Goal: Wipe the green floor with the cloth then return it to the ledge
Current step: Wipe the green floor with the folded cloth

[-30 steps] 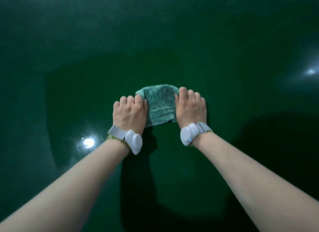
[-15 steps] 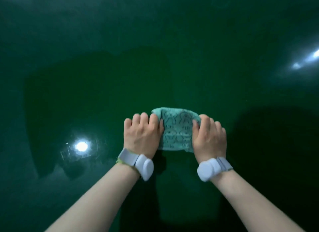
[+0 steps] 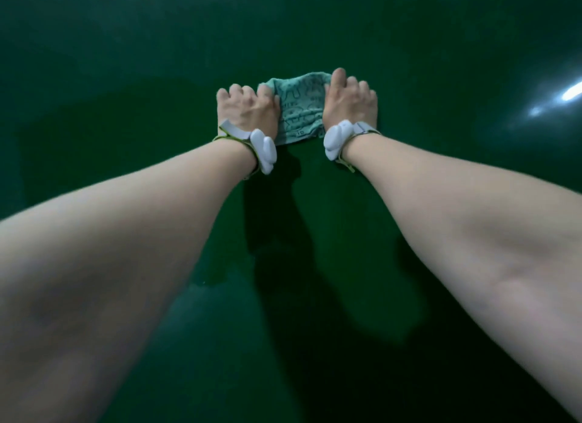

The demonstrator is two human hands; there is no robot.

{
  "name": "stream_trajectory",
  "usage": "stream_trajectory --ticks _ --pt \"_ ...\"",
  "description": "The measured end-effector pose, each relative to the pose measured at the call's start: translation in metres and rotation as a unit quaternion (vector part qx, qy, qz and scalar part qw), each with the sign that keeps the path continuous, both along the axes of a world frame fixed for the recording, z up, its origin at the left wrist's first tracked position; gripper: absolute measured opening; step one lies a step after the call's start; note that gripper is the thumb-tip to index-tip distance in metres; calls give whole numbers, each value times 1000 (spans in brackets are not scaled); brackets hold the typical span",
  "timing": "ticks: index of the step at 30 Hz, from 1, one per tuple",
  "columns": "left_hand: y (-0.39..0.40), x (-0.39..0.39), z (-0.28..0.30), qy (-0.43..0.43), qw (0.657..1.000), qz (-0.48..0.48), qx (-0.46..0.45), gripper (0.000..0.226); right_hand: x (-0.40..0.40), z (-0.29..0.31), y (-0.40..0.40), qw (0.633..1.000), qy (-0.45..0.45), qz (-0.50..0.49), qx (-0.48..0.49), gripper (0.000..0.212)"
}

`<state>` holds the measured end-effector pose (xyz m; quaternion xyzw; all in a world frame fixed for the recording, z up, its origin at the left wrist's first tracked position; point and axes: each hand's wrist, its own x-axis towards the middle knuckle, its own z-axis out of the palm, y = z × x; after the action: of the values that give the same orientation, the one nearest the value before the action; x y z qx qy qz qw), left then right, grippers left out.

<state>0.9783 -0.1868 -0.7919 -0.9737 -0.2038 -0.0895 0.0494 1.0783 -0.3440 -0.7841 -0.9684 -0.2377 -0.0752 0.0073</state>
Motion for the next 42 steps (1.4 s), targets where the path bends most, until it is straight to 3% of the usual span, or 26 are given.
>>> stream_trajectory --ticks 6,12,22,26,34,42 --pt "-8 -25 -8 -10 998 61 -19 41 -25 -2 -7 1000 -1 -4 29 37" --pt "-18 -103 -7 -75 993 86 -1 35 -100 0 -8 997 -5 5 73 32" --pt "-38 -264 6 -3 993 117 -30 36 -243 -2 -29 992 27 77 92 23" --pt "-31 -301 3 -17 993 120 -11 37 -268 -4 -23 988 26 109 102 23" --pt "31 -251 0 -52 988 141 24 35 -223 -2 43 989 10 110 95 27" --pt "113 -140 -2 -13 987 156 41 32 -125 -5 142 993 -15 105 51 30"
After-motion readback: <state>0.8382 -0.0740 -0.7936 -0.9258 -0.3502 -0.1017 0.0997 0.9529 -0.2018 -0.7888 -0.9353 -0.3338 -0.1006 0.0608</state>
